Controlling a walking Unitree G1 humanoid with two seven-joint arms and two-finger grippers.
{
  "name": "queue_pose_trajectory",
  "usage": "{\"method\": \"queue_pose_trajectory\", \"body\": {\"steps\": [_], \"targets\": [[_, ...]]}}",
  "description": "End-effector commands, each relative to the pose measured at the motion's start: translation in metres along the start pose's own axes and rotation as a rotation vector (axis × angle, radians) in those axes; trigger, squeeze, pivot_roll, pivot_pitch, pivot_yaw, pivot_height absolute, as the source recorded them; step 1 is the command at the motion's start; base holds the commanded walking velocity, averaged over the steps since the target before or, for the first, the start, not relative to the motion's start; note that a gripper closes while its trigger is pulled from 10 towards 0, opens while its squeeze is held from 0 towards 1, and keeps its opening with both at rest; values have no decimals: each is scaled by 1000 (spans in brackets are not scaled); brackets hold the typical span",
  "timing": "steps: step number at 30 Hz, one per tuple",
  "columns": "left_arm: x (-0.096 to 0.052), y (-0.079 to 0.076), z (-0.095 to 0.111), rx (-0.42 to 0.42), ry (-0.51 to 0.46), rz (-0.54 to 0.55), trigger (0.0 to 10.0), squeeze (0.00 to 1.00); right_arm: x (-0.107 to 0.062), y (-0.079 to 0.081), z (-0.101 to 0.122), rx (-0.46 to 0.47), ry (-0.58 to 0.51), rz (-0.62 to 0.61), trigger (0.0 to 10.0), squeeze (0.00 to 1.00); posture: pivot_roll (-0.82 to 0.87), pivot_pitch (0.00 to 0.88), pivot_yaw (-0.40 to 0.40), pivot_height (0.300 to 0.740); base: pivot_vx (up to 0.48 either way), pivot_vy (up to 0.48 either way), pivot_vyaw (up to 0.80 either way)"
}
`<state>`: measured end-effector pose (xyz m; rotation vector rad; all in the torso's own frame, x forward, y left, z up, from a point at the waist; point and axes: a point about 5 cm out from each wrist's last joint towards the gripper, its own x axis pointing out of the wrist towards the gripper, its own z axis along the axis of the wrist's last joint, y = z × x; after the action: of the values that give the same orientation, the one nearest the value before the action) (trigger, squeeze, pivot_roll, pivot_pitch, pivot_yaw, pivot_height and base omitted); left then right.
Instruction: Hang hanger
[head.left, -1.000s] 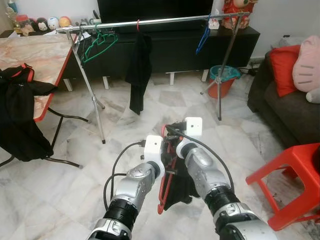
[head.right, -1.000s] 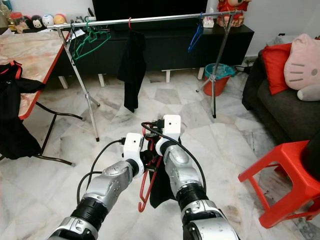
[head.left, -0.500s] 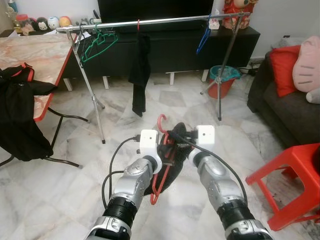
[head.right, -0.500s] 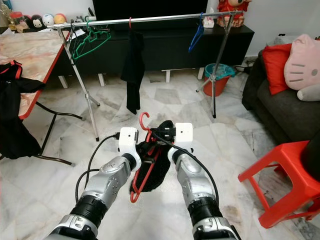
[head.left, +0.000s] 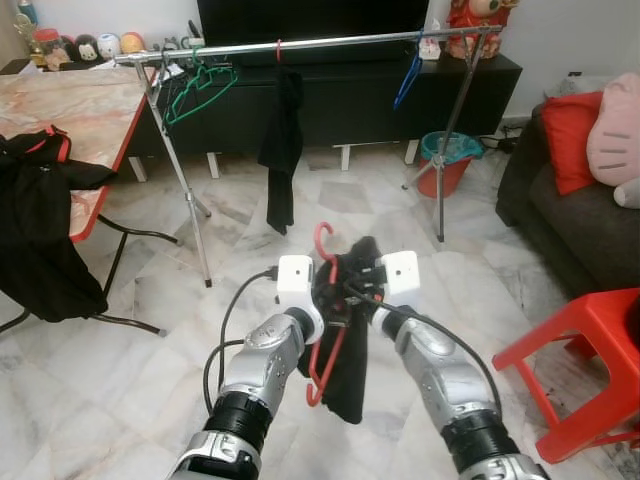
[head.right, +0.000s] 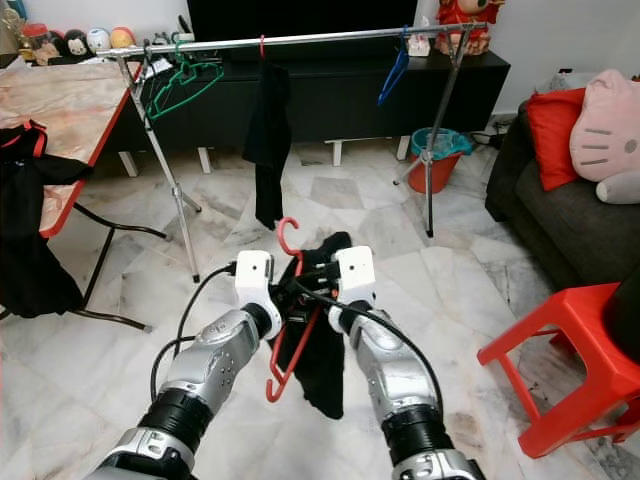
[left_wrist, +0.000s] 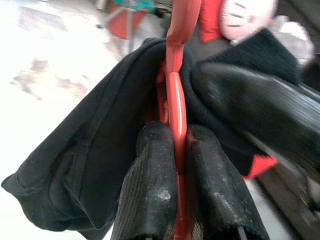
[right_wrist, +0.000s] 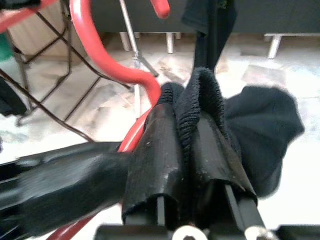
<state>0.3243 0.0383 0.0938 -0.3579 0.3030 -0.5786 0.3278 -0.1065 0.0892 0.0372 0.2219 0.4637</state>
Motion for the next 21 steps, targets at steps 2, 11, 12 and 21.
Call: {"method": "queue_pose_trajectory", "body": {"steps": [2, 11, 12, 21], "targets": [[1, -21, 1, 53, 22, -161, 10000, 0, 3, -1, 7, -83, 6, 25, 10000, 0, -92, 0, -17, 732, 0, 0, 0], [-11, 3, -6, 340, 173, -151, 10000, 0, 0, -37, 21, -165, 16, -142, 10000, 0, -91, 0, -20, 732, 0, 0, 0], [-12, 4, -6, 359, 184, -166, 10000, 0, -1, -39, 21, -170, 20, -152, 10000, 0, -91, 0, -20, 732, 0, 0, 0], [-19, 6, -4, 392, 206, -249, 10000, 0, 1, -37, 20, -177, 20, -146, 10000, 0, -90, 0, -16, 732, 0, 0, 0]]}}
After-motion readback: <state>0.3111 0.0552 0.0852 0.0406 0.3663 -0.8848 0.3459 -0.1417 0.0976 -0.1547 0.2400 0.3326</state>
